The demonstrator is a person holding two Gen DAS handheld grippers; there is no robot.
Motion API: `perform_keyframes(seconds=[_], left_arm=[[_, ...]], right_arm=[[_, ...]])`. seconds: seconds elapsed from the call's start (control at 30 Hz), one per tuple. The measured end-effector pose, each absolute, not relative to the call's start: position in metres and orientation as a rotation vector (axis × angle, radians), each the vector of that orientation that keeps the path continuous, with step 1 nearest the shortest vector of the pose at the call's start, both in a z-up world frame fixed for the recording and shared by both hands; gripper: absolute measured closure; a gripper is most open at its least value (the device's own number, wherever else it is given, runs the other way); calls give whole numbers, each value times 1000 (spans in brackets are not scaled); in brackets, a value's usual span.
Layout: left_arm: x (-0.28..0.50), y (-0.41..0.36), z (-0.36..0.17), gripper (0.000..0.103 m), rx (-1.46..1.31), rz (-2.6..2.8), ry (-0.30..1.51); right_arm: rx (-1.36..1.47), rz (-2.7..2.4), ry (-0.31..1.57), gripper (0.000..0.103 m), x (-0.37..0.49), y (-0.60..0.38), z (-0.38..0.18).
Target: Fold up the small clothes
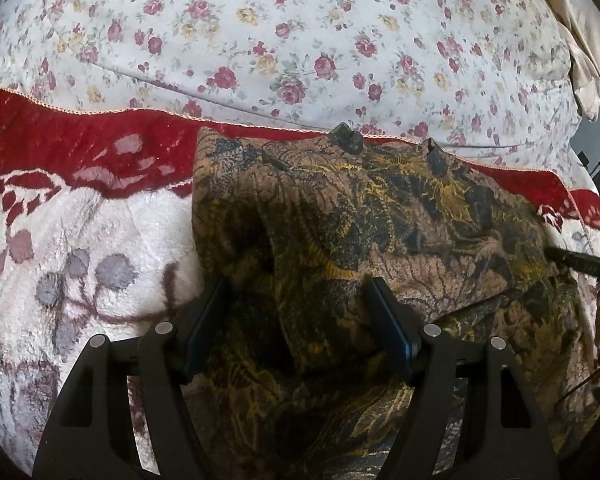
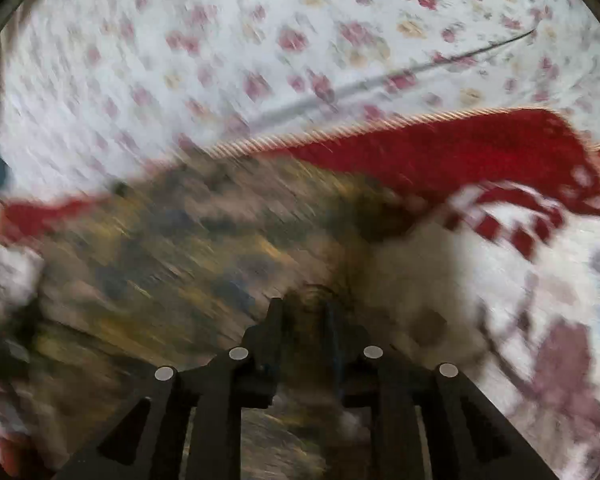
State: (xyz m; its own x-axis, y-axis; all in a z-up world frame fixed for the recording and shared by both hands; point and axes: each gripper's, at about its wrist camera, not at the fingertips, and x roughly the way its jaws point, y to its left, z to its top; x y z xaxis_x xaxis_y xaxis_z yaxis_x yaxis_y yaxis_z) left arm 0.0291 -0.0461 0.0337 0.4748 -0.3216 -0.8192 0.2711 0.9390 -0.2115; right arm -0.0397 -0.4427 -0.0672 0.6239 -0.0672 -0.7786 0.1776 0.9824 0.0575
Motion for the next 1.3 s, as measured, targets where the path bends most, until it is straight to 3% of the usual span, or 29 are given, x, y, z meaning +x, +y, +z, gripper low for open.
perform_keyframes(seconds=[0.03, 0.2, 0.3, 0.6, 0.83, 0.97, 1.17, 1.3], left_arm=[[27, -45, 34, 32, -54, -361, 1010], [8, -33, 43, 32, -114, -354, 1028], [-6, -27, 53, 32, -122, -336, 1021], [-60, -14, 55, 32, -48, -313, 1082], [-93, 14, 65, 32, -48, -267, 1061], [-111, 16, 74, 32, -62, -286, 1044], [-136, 5, 86, 32, -70, -335, 1014], [-152, 3, 86, 32, -82, -344, 1012]], right_arm=[[154, -141, 881, 73, -43, -447, -69], [280, -62, 828, 70, -89, -453, -53], [290, 64, 810, 59, -112, -431, -47], [177, 648, 838, 58, -127, -269, -46], [51, 839, 1078, 55, -159, -160, -107], [53, 848, 1050, 50, -192, -139, -122], [227, 1064, 1169, 50, -231, -89, -155], [109, 1014, 1120, 50, -258, -89, -154]])
